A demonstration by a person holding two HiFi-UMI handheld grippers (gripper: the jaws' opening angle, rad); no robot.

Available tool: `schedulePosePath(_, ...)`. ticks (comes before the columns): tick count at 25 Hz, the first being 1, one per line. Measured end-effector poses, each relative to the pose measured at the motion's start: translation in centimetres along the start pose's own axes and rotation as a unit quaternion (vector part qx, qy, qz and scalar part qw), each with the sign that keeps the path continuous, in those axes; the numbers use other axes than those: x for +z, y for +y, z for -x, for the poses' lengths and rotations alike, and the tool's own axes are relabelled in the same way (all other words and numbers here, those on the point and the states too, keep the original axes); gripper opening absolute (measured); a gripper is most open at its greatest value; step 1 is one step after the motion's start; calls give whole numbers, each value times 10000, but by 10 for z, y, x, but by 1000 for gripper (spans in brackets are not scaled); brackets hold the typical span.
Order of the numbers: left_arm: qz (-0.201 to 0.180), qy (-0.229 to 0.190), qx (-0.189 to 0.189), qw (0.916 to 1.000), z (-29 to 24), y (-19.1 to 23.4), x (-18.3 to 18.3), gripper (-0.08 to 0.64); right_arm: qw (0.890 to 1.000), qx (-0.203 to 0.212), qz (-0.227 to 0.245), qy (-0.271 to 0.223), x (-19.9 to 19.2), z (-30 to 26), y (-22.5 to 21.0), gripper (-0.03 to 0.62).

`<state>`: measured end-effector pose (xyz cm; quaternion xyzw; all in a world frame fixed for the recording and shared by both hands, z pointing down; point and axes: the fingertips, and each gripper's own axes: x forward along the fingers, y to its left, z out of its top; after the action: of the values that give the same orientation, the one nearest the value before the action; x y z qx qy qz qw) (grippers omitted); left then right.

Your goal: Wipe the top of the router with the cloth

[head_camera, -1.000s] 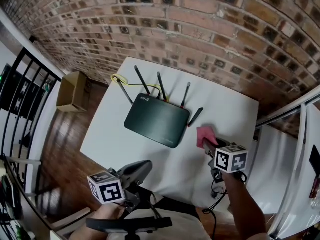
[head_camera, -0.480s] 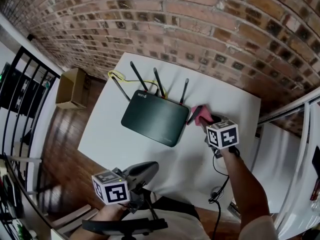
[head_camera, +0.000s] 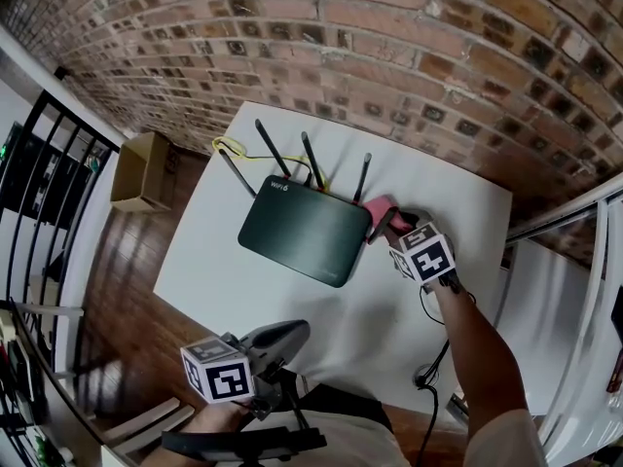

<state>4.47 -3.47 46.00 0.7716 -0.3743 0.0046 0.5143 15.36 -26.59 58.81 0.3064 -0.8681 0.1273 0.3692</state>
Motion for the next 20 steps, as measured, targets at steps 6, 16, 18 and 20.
schedulePosePath(6, 31, 32, -39, 10000, 1, 0, -2, 3, 9965, 273, 790, 9, -3, 4, 13, 127)
schedulePosePath(16, 22, 55, -10, 10000, 6, 0, -2, 3, 9863, 620, 1528, 99, -13, 20, 36, 126)
schedulePosePath(18, 32, 35, -69, 10000, 5, -3, -3, 3, 9850, 662, 1592, 99, -15, 24, 41, 126)
schedulePosePath(20, 49, 24, -137, 9999, 4, -5, -4, 3, 9839, 675, 1649, 103, -18, 27, 45, 126)
